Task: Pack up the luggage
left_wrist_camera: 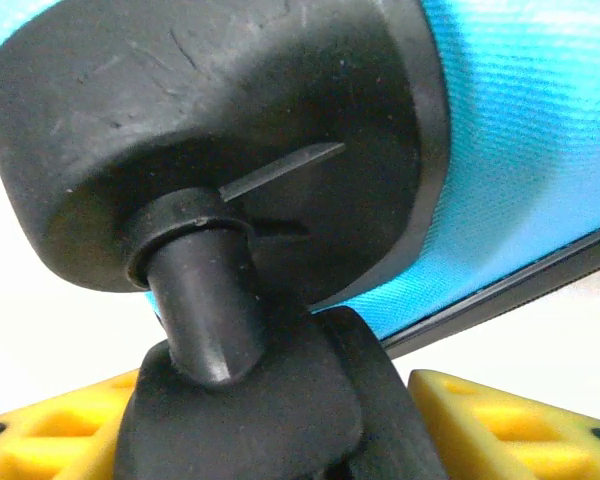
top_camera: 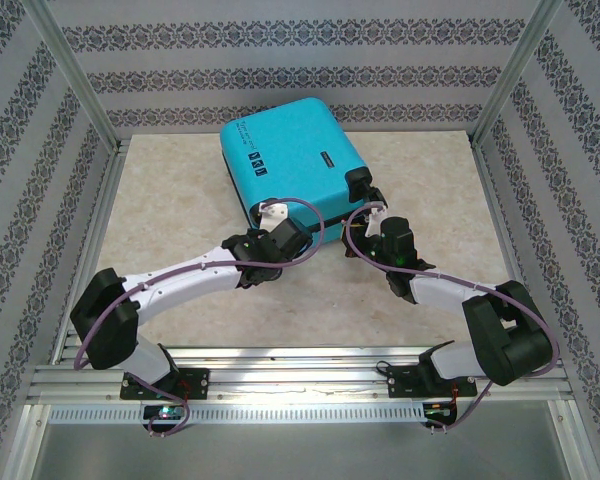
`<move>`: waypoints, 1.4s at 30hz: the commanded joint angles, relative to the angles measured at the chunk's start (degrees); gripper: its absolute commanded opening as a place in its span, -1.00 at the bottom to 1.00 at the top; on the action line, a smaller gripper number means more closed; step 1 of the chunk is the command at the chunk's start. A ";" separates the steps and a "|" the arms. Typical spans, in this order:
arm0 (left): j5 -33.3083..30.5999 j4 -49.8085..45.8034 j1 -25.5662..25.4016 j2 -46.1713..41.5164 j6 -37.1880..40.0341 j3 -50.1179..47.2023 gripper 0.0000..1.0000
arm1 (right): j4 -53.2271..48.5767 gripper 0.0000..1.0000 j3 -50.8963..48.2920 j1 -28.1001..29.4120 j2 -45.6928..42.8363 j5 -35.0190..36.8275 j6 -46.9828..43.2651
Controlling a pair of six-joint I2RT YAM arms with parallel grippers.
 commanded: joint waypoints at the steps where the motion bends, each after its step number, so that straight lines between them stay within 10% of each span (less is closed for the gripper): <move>1: -0.04 2.29 1.88 0.42 1.64 -1.50 0.04 | 1.92 -1.00 -1.30 0.93 -1.02 -4.63 -2.33; 13: 0.50 5.54 6.85 -5.36 8.27 -8.17 -0.50 | 4.59 -1.00 -2.53 -1.52 -0.05 -7.22 -6.27; 28: 5.60 7.44 13.89 -14.97 13.47 -14.29 -0.66 | -2.21 -1.00 -2.35 -3.13 -3.46 5.44 -4.04; 35: 9.68 8.07 13.94 -16.72 12.08 -13.95 -0.66 | 4.48 -1.00 -1.42 -2.11 1.04 -13.27 -5.59; 42: 9.32 6.39 13.94 -16.26 11.71 -13.05 -0.67 | 7.22 -1.00 -1.98 -1.03 3.16 -13.06 -5.76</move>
